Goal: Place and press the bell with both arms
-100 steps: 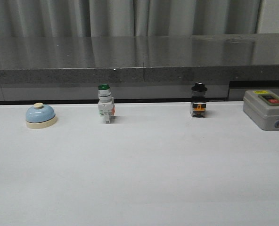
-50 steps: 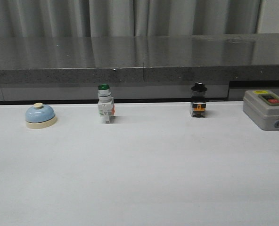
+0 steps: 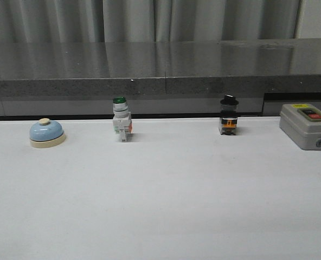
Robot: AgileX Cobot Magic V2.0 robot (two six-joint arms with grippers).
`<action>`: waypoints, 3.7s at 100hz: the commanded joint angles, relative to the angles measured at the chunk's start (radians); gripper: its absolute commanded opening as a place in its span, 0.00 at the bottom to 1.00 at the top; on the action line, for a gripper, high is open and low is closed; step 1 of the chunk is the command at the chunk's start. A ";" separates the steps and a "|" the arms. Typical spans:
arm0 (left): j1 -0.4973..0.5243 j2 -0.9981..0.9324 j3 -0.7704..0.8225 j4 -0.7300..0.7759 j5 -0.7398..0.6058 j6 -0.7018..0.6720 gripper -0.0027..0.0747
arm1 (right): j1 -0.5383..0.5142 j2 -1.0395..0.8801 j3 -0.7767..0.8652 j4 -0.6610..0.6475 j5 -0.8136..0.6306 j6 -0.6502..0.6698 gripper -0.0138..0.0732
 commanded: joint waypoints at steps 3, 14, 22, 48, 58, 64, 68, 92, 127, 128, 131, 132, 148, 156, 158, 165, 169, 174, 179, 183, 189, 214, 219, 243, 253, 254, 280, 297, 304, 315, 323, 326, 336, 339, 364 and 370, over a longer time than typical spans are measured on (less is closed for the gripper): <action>0.003 0.122 -0.115 -0.011 0.030 -0.008 0.01 | -0.006 -0.017 -0.014 -0.008 -0.074 -0.001 0.09; 0.003 0.219 -0.168 -0.011 0.040 -0.006 0.01 | -0.006 -0.017 -0.014 -0.008 -0.074 -0.001 0.09; 0.003 0.285 -0.192 -0.011 0.040 -0.006 0.01 | -0.006 -0.017 -0.014 -0.008 -0.074 -0.001 0.09; 0.003 0.384 -0.213 -0.011 0.042 0.006 0.05 | -0.006 -0.017 -0.014 -0.008 -0.074 -0.001 0.09; 0.003 0.386 -0.213 -0.011 0.042 0.029 0.26 | -0.006 -0.017 -0.014 -0.008 -0.074 -0.001 0.09; 0.003 0.386 -0.213 -0.011 0.042 0.029 0.42 | -0.006 -0.017 -0.014 -0.008 -0.074 -0.001 0.09; 0.003 0.386 -0.213 -0.011 0.042 0.029 0.56 | -0.006 -0.017 -0.014 -0.008 -0.074 -0.001 0.09; 0.003 0.386 -0.213 -0.011 0.048 0.029 0.90 | -0.006 -0.017 -0.014 -0.008 -0.074 -0.001 0.09; 0.003 0.460 -0.288 -0.014 0.013 0.029 0.88 | -0.006 -0.017 -0.014 -0.008 -0.074 -0.001 0.09; 0.003 0.464 -0.296 -0.014 0.013 0.029 0.88 | -0.006 -0.017 -0.014 -0.008 -0.074 -0.001 0.09; 0.003 0.482 -0.312 -0.014 0.013 0.031 0.87 | -0.006 -0.017 -0.014 -0.008 -0.074 -0.001 0.09; 0.001 0.491 -0.316 -0.014 0.013 0.031 0.87 | -0.006 -0.017 -0.014 -0.008 -0.074 -0.001 0.09; -0.028 0.612 -0.427 -0.014 0.013 0.037 0.87 | -0.006 -0.017 -0.014 -0.008 -0.074 -0.001 0.09; -0.042 0.680 -0.495 -0.014 0.013 0.051 0.87 | -0.006 -0.017 -0.014 -0.008 -0.074 -0.001 0.09; -0.047 0.699 -0.506 -0.014 0.013 0.053 0.87 | -0.006 -0.017 -0.014 -0.008 -0.074 -0.001 0.09; -0.049 0.763 -0.562 -0.014 0.018 0.054 0.87 | -0.006 -0.017 -0.014 -0.008 -0.074 -0.001 0.09; -0.050 0.801 -0.594 -0.014 0.020 0.054 0.87 | -0.006 -0.017 -0.014 -0.008 -0.074 -0.001 0.09; -0.050 0.842 -0.627 -0.012 0.020 0.054 0.87 | -0.006 -0.017 -0.014 -0.008 -0.074 -0.001 0.09; -0.051 0.880 -0.659 -0.010 0.020 0.056 0.87 | -0.006 -0.017 -0.014 -0.008 -0.074 -0.001 0.09; -0.051 0.912 -0.684 -0.010 0.020 0.055 0.87 | -0.006 -0.017 -0.014 -0.008 -0.074 -0.001 0.09; -0.052 0.953 -0.723 -0.010 0.020 0.063 0.87 | -0.006 -0.017 -0.014 -0.008 -0.074 -0.001 0.09; -0.052 1.119 -0.850 0.009 0.022 0.074 0.86 | -0.006 -0.017 -0.014 -0.008 -0.074 -0.001 0.09; -0.052 1.145 -0.869 0.011 0.024 0.074 0.86 | -0.006 -0.017 -0.014 -0.008 -0.074 -0.001 0.09; -0.052 1.243 -0.910 0.014 0.023 0.074 0.86 | -0.006 -0.017 -0.014 -0.008 -0.074 -0.001 0.09; -0.052 1.266 -0.912 0.014 0.017 0.078 0.86 | -0.006 -0.017 -0.014 -0.008 -0.074 -0.001 0.09; -0.052 1.266 -0.912 0.014 0.017 0.078 0.86 | -0.006 -0.017 -0.014 -0.008 -0.074 -0.001 0.09; -0.052 1.325 -0.912 0.014 0.015 0.078 0.86 | -0.006 -0.017 -0.014 -0.008 -0.074 -0.001 0.09; -0.054 1.335 -0.912 0.014 0.015 0.080 0.86 | -0.006 -0.017 -0.014 -0.008 -0.074 -0.001 0.09; -0.054 1.335 -0.912 0.014 0.005 0.080 0.86 | -0.006 -0.017 -0.014 -0.008 -0.074 -0.001 0.09; -0.054 1.340 -0.912 0.014 -0.009 0.080 0.86 | -0.006 -0.017 -0.014 -0.008 -0.074 -0.001 0.09; -0.054 1.352 -0.912 0.014 -0.009 0.080 0.86 | -0.006 -0.017 -0.014 -0.008 -0.074 -0.001 0.09; -0.054 1.359 -0.912 0.014 -0.009 0.080 0.86 | -0.006 -0.017 -0.014 -0.008 -0.074 -0.001 0.09; -0.054 1.376 -0.912 0.014 -0.005 0.080 0.86 | -0.006 -0.017 -0.014 -0.008 -0.074 -0.001 0.09; -0.054 1.381 -0.912 0.014 -0.005 0.080 0.86 | -0.006 -0.017 -0.014 -0.008 -0.074 -0.001 0.09; -0.055 1.394 -0.912 0.014 -0.009 0.080 0.86 | -0.006 -0.017 -0.014 -0.008 -0.074 -0.001 0.09; -0.055 1.394 -0.912 0.014 -0.009 0.080 0.86 | -0.006 -0.017 -0.014 -0.008 -0.074 -0.001 0.09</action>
